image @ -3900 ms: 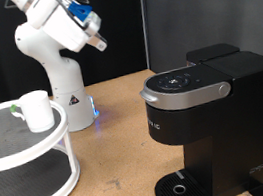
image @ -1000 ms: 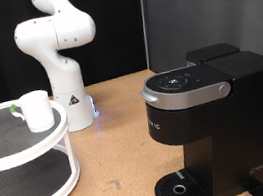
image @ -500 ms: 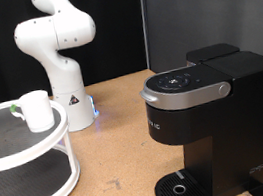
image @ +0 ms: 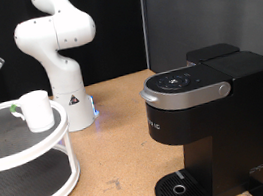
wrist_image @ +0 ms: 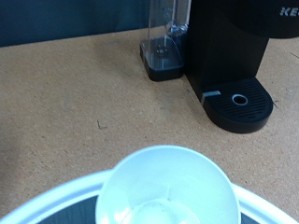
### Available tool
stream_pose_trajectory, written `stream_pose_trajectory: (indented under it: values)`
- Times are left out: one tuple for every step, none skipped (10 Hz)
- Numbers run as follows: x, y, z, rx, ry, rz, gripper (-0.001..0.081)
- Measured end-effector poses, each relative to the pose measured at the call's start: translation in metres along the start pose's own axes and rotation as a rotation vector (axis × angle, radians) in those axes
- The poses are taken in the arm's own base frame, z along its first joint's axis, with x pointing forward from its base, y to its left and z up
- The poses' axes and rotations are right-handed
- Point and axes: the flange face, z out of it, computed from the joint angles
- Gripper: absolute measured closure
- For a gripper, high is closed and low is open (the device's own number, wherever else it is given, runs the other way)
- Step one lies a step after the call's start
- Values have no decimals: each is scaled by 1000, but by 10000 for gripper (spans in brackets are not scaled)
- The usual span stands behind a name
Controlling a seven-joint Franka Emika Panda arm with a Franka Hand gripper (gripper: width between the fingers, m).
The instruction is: Make a cup of coffee with the keurig machine
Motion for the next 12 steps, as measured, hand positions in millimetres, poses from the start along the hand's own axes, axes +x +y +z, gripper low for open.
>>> stream_pose_trajectory:
  values:
    - [-1,4,7,-12,-2,1,803]
    - [-3,9,13,-24,-5,5,803]
    - [-4,13,20,-37,-8,7,803]
    - [-5,17,25,-47,-12,9,803]
    - [-7,20,30,-58,-15,12,701]
    - [-8,24,35,-72,-16,14,701]
    - [-10,26,39,-86,-16,15,515]
    - [-13,29,43,-102,-13,17,515]
    - [-16,32,48,-121,-5,24,332]
    - [-19,34,52,-137,3,32,197]
    - [-23,34,58,-138,7,42,197]
    - [-27,34,63,-134,11,50,46]
